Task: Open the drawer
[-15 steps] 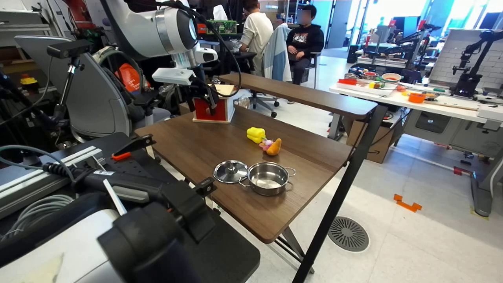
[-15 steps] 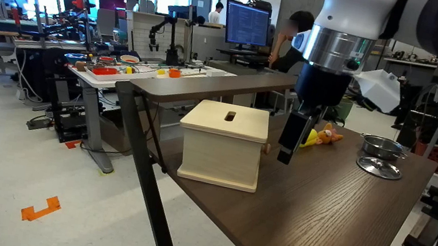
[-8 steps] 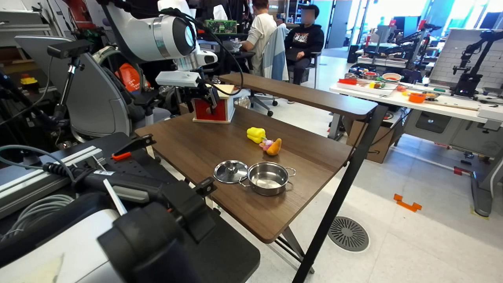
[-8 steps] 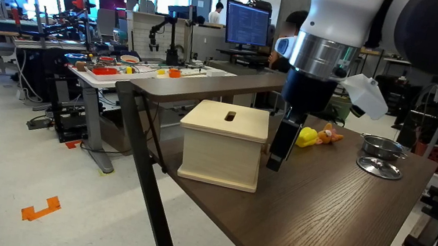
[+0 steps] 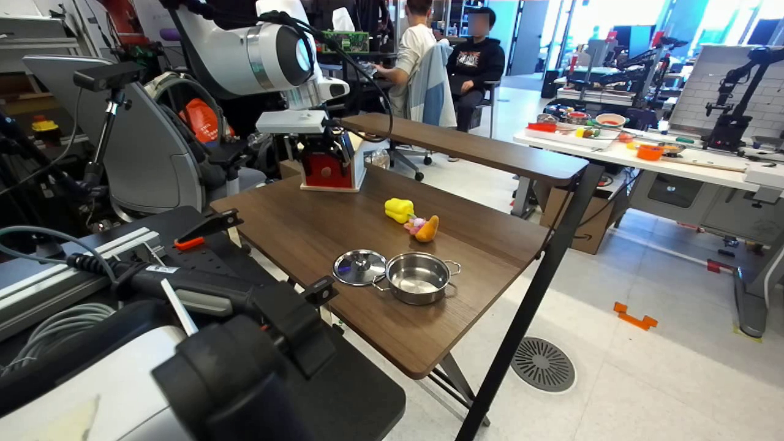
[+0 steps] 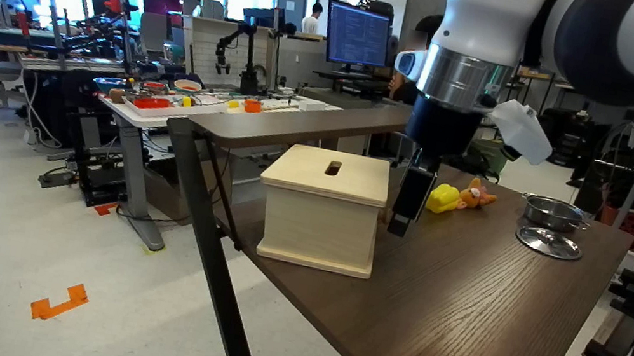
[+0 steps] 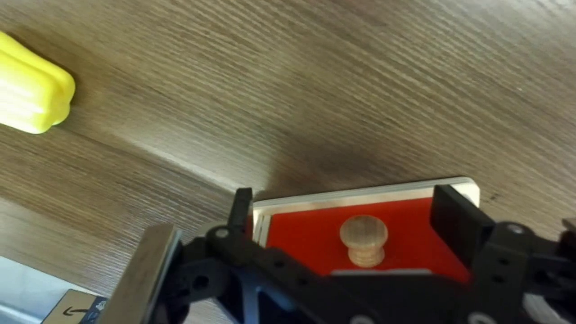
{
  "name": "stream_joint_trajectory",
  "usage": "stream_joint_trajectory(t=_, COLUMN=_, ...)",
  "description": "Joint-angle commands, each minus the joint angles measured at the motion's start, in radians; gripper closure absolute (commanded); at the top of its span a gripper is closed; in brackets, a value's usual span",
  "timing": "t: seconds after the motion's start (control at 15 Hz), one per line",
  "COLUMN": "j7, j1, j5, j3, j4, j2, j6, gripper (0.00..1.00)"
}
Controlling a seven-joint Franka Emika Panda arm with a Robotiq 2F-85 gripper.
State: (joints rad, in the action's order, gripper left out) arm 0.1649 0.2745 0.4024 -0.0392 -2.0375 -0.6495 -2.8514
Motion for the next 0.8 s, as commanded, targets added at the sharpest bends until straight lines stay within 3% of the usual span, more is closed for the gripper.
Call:
stream_joint_trajectory(t=0.0, j7=-0.056, j1=0.018, j5=-0.034, j3=0.026, j4=0.028, j2=-0.031, j6=-0.024, gripper=0.0)
stream_joint_trajectory(t=0.07, j7=-0.064, j1=0.016, j5=-0.036, j3=0.023, j4=0.033, j2=-0.034, j6=-0.022, gripper=0.09)
stream_joint_trajectory(t=0.13, j7=-0.072, j1=0.011, j5=-0.042, j3=0.016, j4=0.037, j2=-0.041, j6=-0.024, gripper=0.28)
stream_joint_trajectory(t=0.73, j7=-0.091, j1=0.02, j5=-0.044, j3=0.014, j4=0.072, j2=-0.072, j6=-0.022, gripper=0.95)
